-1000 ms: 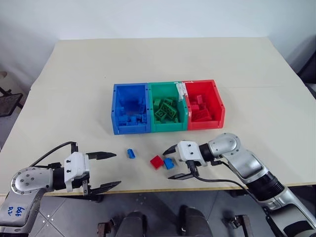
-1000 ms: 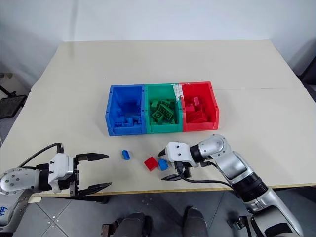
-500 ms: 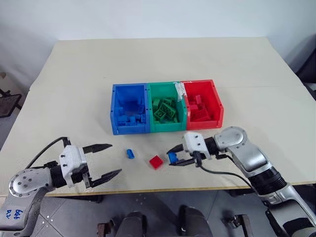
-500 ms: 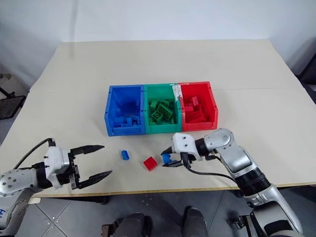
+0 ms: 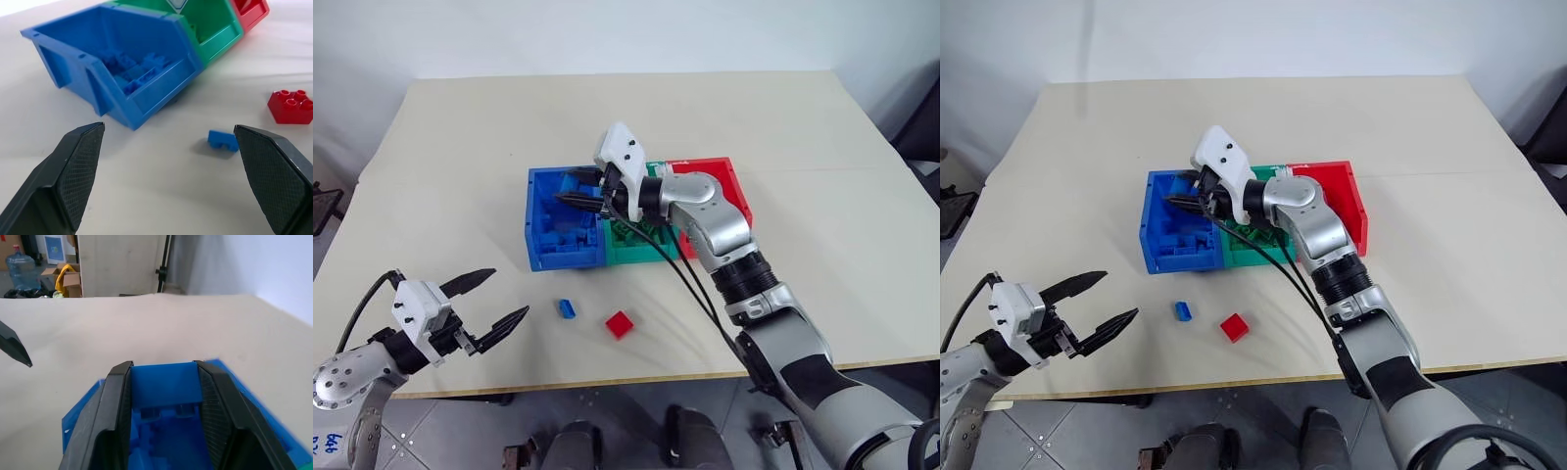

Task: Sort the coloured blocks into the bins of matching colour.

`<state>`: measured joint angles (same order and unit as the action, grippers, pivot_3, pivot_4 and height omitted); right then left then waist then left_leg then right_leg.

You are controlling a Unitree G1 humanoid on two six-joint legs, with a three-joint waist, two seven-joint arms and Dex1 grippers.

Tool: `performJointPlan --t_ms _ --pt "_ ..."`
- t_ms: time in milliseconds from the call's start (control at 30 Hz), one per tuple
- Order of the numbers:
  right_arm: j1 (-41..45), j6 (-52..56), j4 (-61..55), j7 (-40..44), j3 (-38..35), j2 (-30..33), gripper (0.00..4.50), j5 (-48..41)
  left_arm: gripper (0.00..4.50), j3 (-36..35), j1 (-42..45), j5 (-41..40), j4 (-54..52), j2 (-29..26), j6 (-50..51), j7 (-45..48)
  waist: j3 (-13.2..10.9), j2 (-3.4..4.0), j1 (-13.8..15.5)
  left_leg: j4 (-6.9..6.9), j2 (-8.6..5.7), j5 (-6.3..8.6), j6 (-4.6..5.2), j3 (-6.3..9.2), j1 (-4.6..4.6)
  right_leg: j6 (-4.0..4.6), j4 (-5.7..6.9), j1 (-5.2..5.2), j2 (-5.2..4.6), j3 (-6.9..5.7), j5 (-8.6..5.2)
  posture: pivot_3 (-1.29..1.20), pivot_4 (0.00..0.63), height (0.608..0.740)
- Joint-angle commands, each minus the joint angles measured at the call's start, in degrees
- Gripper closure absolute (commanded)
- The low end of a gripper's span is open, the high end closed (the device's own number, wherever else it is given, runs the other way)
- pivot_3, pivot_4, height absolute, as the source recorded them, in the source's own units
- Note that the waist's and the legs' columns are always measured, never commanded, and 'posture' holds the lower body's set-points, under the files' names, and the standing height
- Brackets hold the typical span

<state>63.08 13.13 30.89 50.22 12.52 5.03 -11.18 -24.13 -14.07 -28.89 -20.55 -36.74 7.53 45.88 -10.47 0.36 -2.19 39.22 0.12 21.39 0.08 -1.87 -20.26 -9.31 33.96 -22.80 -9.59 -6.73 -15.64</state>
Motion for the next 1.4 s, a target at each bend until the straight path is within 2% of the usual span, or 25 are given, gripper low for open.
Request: performJointPlan --t_ms 33,167,267,400,467,533,667,900,1033,1100,1200,1333,1400 --pt "1.7 -3.0 1.4 0.5 -1.8 -0.3 1.31 0.1 0.0 -0.7 -1.2 -0.1 -2.0 0.3 -0.5 -0.1 0.0 0.0 -0.3 -0.01 0.02 0.0 -0.01 0.0 0.01 0.0 0.0 0.0 0.0 -0.06 0.0 0.0 0.15 0.74" --pt "-2.1 -3.1 -4.5 4.3 -2.6 3.5 0.02 -1.1 0.0 -0.5 -0.8 -0.5 -1.9 -0.1 0.2 0.0 0.0 0.0 -0.5 -0.01 0.06 0.0 -0.02 0.0 0.01 0.0 -0.01 0.01 0.0 -0.13 0.0 0.0 0.15 0.74" --pt "-8.8 -4.6 -12.5 10.7 -3.8 9.1 0.02 -3.6 0.0 0.2 0.8 -0.6 -0.8 -1.3 1.6 0.5 0.0 0.0 -0.5 0.0 0.07 0.0 -0.02 -0.03 0.01 0.0 -0.02 0.01 0.0 -0.13 0.0 0.0 0.15 0.74" --pt "-26.1 -7.7 -26.0 28.0 -9.8 25.0 0.02 -12.5 0.0 1.2 4.2 -0.5 3.0 -4.5 1.8 4.8 0.0 -0.05 1.7 0.04 0.04 0.04 0.04 0.05 -0.01 -0.01 -0.17 0.17 0.0 -0.19 0.0 0.0 0.15 0.74" --pt "-31.2 -6.5 -28.0 27.6 -14.3 30.0 0.02 -14.5 0.0 1.1 5.2 0.2 5.1 -5.8 1.8 5.4 0.0 -0.02 1.9 0.08 0.02 0.13 0.13 -0.14 0.01 -0.03 -0.31 0.2 -0.01 -0.17 0.01 0.0 0.15 0.74" --pt "-36.3 -10.5 -28.1 29.8 -18.1 34.0 0.02 -15.1 0.0 1.3 5.9 1.2 7.7 -7.0 0.2 7.5 0.0 0.02 1.4 0.1 0.09 0.15 0.14 -0.43 0.07 -0.03 -0.41 0.18 -0.01 -0.13 0.01 0.0 0.15 0.74" --pt "-45.0 -10.6 -28.0 31.6 -22.7 39.7 0.02 -16.1 0.0 2.9 7.8 2.7 12.4 -9.0 -3.7 12.7 0.0 0.02 0.8 0.1 0.2 0.14 0.12 -0.52 0.2 0.02 -0.26 0.19 0.02 -0.13 -0.01 0.0 0.15 0.74" --pt "-56.4 -11.2 -34.6 29.4 -26.8 41.4 0.02 -17.4 0.0 7.9 12.2 5.7 17.1 -11.9 -8.9 20.0 0.0 0.02 1.0 0.12 0.2 0.14 0.13 -0.53 0.17 0.02 -0.27 0.19 0.02 -0.11 0.0 0.0 0.15 0.74" --pt "-61.3 -8.9 -40.1 27.2 -29.1 41.7 0.02 -19.0 0.0 13.1 16.8 3.0 11.6 -12.1 -3.2 22.3 0.0 0.02 1.5 0.28 0.2 0.15 0.13 -0.5 0.13 0.03 -0.24 0.2 0.02 -0.1 0.0 0.0 0.15 0.74" --pt "-65.5 -8.6 -43.4 27.3 -29.9 42.0 0.02 -19.6 0.0 18.6 21.2 3.0 8.0 -11.9 1.0 23.5 0.0 0.02 2.5 0.41 0.23 0.2 0.1 -0.48 0.11 0.03 -0.19 0.2 0.02 -0.1 0.0 0.0 0.15 0.74" --pt "-68.7 -7.6 -47.1 25.3 -31.0 41.9 0.02 -20.0 0.0 28.6 30.8 7.2 5.4 -8.7 4.3 23.5 0.0 0.02 4.0 0.73 0.21 0.26 0.12 -0.39 0.01 0.02 -0.12 0.28 0.02 -0.13 0.0 0.0 0.15 0.74" --pt "-71.1 -5.5 -51.1 23.0 -31.3 41.8 0.02 -21.3 0.0 39.1 40.8 14.2 10.3 -5.2 3.0 26.6 0.0 0.0 3.9 0.92 0.12 0.28 0.19 -0.53 0.05 0.02 -0.15 0.38 0.01 0.04 0.01 0.0 0.15 0.74" --pt "-72.3 -5.4 -52.1 22.5 -30.6 41.7 0.02 -20.8 0.0 42.9 44.5 18.7 15.4 -4.1 -1.0 28.1 0.0 0.02 3.8 0.87 0.12 0.28 0.19 -0.54 0.05 0.02 -0.14 0.35 0.03 0.02 0.01 0.0 0.15 0.74"
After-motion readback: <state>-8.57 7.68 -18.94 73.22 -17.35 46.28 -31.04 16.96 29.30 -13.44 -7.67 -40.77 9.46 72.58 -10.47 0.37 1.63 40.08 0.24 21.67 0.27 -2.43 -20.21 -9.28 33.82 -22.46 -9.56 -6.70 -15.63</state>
